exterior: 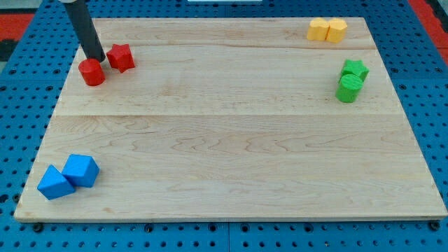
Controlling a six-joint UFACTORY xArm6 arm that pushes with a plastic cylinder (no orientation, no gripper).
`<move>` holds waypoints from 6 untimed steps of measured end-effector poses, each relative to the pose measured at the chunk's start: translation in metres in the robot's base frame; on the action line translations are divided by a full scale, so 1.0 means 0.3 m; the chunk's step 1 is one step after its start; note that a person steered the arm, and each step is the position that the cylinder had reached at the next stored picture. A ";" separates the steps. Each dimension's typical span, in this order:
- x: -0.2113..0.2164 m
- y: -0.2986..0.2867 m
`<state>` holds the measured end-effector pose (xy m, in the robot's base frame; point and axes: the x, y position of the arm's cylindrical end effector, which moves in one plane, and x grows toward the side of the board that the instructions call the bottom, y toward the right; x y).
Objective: Point your arm closer to green star
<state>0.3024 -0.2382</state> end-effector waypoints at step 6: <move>0.040 1.131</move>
